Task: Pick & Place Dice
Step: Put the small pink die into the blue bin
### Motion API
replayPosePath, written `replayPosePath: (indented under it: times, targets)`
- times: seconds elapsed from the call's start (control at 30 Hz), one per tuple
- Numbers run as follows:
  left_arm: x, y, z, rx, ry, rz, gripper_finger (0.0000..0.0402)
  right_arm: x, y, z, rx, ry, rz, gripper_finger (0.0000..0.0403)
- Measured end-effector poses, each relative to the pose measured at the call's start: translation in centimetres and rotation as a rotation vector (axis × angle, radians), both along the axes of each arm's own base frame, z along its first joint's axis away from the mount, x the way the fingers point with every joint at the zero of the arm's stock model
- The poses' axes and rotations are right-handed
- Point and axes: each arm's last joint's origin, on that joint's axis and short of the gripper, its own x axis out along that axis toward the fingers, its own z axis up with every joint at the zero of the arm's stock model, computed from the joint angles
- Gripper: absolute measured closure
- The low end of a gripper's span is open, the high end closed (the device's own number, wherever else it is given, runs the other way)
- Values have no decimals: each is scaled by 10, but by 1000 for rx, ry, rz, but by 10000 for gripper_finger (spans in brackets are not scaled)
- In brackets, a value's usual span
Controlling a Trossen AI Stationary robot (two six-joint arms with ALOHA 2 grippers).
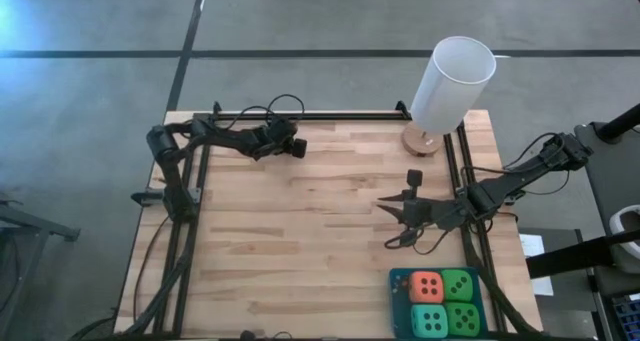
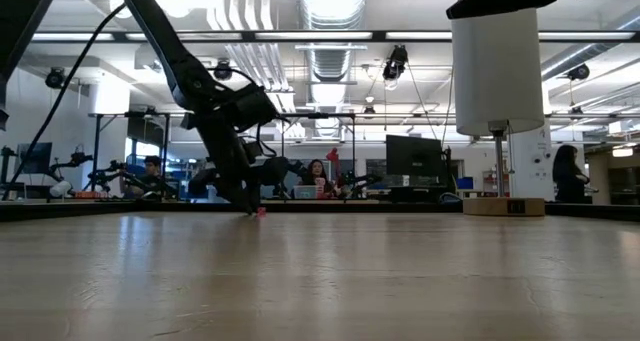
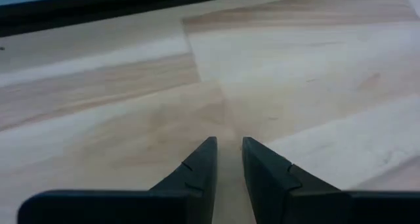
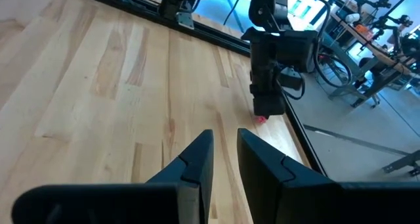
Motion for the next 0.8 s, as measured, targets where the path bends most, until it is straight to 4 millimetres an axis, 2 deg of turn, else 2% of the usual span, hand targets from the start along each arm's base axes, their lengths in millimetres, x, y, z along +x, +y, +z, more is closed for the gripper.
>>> replayPosePath:
  times: [0.8]
  targets:
    - [31,-44,4,21,-70,-189,323,0,0,0,1,-2,0,339]
